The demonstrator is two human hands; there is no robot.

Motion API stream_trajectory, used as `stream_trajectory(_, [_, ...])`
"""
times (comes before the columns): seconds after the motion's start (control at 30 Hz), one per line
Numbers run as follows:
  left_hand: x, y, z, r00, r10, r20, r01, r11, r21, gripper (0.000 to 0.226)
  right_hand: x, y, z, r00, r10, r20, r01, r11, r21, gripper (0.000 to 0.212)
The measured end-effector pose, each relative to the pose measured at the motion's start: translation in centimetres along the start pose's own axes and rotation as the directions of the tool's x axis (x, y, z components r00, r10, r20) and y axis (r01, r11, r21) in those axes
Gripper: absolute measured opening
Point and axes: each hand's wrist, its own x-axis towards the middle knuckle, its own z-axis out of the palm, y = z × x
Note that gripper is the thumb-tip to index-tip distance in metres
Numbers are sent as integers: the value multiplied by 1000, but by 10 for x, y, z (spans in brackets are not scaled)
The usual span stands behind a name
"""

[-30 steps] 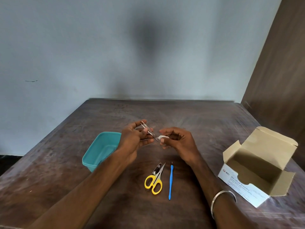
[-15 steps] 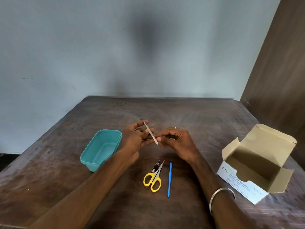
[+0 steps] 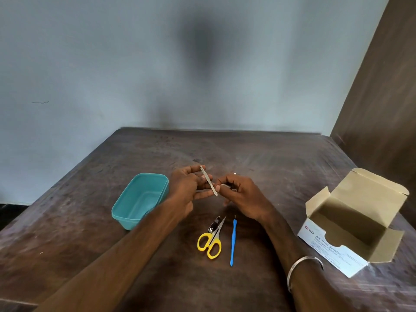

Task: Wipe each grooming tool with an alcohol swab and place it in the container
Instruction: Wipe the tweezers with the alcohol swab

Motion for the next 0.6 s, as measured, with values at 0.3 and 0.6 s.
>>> stream_trajectory(0.3, [2, -6, -1, 996, -62, 68, 57, 996, 70, 30, 1, 3, 2, 995, 33, -93, -36, 999, -29, 13])
stream_trajectory(0.6, [3, -1, -7, 997, 14, 71, -20, 995, 95, 38, 5, 8, -3, 943, 197, -267, -102, 939, 330, 24])
